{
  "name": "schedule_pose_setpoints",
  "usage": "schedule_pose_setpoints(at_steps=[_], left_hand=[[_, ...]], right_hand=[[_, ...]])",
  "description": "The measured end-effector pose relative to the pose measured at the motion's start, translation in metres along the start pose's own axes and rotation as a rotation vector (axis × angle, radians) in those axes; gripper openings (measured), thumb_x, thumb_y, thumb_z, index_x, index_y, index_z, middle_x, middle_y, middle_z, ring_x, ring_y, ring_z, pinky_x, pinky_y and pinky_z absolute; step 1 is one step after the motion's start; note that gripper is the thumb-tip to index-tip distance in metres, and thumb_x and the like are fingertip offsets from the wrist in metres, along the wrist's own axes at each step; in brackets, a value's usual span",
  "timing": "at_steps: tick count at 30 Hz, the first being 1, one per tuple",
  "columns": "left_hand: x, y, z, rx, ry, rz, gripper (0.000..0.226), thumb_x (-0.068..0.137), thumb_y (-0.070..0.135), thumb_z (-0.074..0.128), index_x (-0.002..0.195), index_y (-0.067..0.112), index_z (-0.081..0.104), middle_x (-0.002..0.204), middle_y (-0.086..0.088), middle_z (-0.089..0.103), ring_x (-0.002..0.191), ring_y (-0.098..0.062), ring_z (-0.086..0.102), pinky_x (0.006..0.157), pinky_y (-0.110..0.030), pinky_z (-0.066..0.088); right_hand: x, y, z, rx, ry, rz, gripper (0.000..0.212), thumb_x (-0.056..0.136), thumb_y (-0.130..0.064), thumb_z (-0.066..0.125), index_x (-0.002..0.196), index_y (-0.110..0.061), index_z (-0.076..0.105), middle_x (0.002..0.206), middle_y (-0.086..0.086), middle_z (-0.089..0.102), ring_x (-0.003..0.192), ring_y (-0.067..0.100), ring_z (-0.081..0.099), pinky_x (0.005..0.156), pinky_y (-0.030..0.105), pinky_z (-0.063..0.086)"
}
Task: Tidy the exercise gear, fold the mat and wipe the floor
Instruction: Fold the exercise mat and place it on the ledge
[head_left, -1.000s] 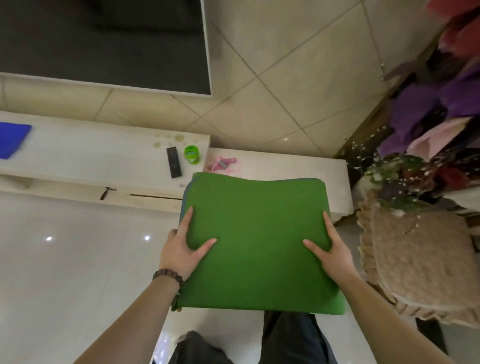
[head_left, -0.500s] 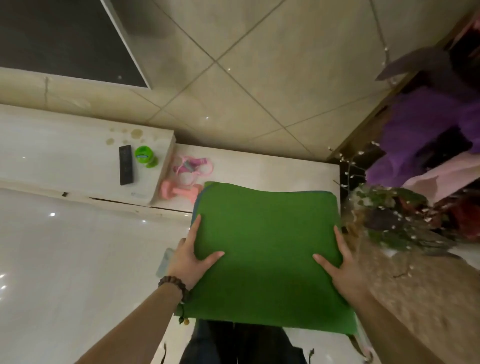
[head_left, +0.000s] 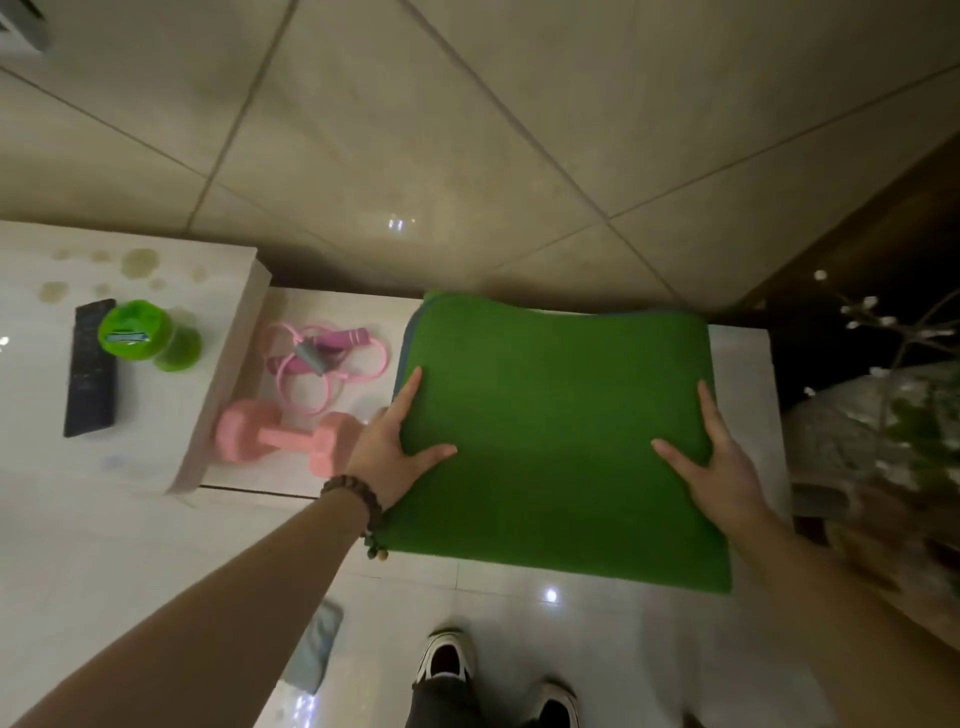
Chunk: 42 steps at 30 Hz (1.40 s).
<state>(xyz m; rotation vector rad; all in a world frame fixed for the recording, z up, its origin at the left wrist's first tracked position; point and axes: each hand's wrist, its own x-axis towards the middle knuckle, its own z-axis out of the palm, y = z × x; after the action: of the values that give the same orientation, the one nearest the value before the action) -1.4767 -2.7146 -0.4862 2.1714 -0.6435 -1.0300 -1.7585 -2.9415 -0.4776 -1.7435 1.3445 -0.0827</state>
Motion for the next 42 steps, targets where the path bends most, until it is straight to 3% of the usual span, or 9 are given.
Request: schedule_pose_setpoints(at_steps=[4,6,10,14,18,23,30,35,42], left_hand=[[0.032,-0.010,0.007,-0.008,-0.111,-0.095,0.109,0.072,0.037,0.081,0.147,0.053,0.003,0.149,0.001,0.035,0.128,-0.022,0.045,0.107,-0.045,0.042],[0.030,-0.014,0.013,0.097,-0.117,-0.108,0.109,0.073,0.040,0.080,0.150,0.047,0.004,0.153,-0.002,0.026,0.133,-0.024,0.038,0.110,-0.042,0.038],[0.007,-0.019,0.028,0.129,-0.123,-0.089,0.112,0.071,0.037,0.082,0.150,0.045,0.004,0.156,-0.006,0.009,0.140,-0.026,0.026,0.111,-0.034,0.030],[-0.004,-0.033,0.039,0.226,-0.229,-0.127,0.137,0.054,0.039,0.092,0.137,0.059,-0.016,0.154,-0.001,-0.023,0.145,-0.030,0.013,0.117,-0.038,0.025],[-0.007,-0.034,0.043,0.392,-0.269,-0.123,0.146,0.049,0.048,0.091,0.123,0.063,-0.034,0.146,-0.002,-0.041,0.145,-0.037,0.007,0.117,-0.044,0.026],[-0.001,-0.033,0.040,0.412,-0.243,-0.039,0.145,0.050,0.048,0.091,0.126,0.062,-0.031,0.149,0.000,-0.035,0.145,-0.036,0.016,0.115,-0.042,0.031],[-0.004,-0.027,0.050,0.399,-0.083,0.036,0.126,0.058,0.048,0.087,0.148,0.049,-0.001,0.155,-0.003,-0.026,0.145,-0.032,0.011,0.115,-0.039,0.028],[-0.017,-0.026,0.050,0.620,-0.139,0.045,0.124,0.061,0.055,0.083,0.145,0.052,-0.008,0.150,-0.005,-0.037,0.142,-0.031,0.019,0.105,-0.040,0.043],[-0.006,-0.021,0.045,0.685,-0.208,-0.015,0.120,0.063,0.062,0.077,0.147,0.050,-0.008,0.152,-0.009,-0.035,0.143,-0.035,0.016,0.111,-0.043,0.036]], right_hand=[[0.033,0.011,0.014,0.014,-0.082,0.000,0.092,0.087,-0.029,0.064,0.150,-0.039,-0.002,0.146,0.003,0.039,0.127,0.022,0.044,0.102,0.031,0.035],[0.037,0.019,0.020,0.016,-0.106,0.014,0.095,0.086,-0.030,0.065,0.150,-0.035,-0.006,0.150,0.003,0.034,0.131,0.024,0.041,0.107,0.035,0.034],[0.022,0.027,0.028,0.016,-0.022,0.114,0.094,0.084,-0.045,0.063,0.146,-0.046,-0.008,0.150,0.006,0.035,0.129,0.030,0.044,0.105,0.043,0.036],[0.002,0.033,0.040,0.007,0.006,0.178,0.095,0.084,-0.047,0.062,0.145,-0.048,-0.010,0.147,0.008,0.039,0.126,0.033,0.046,0.102,0.043,0.037],[0.006,0.037,0.040,-0.029,0.015,0.177,0.097,0.081,-0.050,0.063,0.145,-0.048,-0.010,0.142,0.013,0.043,0.122,0.034,0.050,0.100,0.044,0.039],[0.010,0.035,0.034,-0.042,0.049,0.121,0.097,0.077,-0.055,0.062,0.144,-0.050,-0.008,0.141,0.013,0.043,0.122,0.034,0.048,0.102,0.046,0.040],[0.026,0.033,0.029,-0.094,-0.012,0.124,0.089,0.088,-0.050,0.053,0.147,-0.042,-0.013,0.148,0.010,0.036,0.125,0.034,0.046,0.101,0.039,0.038],[0.007,0.039,0.031,-0.058,-0.036,0.134,0.106,0.068,-0.065,0.060,0.140,-0.055,-0.017,0.146,0.009,0.037,0.126,0.029,0.046,0.104,0.044,0.040],[-0.007,0.055,0.031,-0.056,-0.088,0.131,0.105,0.081,-0.045,0.066,0.144,-0.046,-0.018,0.147,0.007,0.037,0.127,0.028,0.045,0.099,0.035,0.039]])
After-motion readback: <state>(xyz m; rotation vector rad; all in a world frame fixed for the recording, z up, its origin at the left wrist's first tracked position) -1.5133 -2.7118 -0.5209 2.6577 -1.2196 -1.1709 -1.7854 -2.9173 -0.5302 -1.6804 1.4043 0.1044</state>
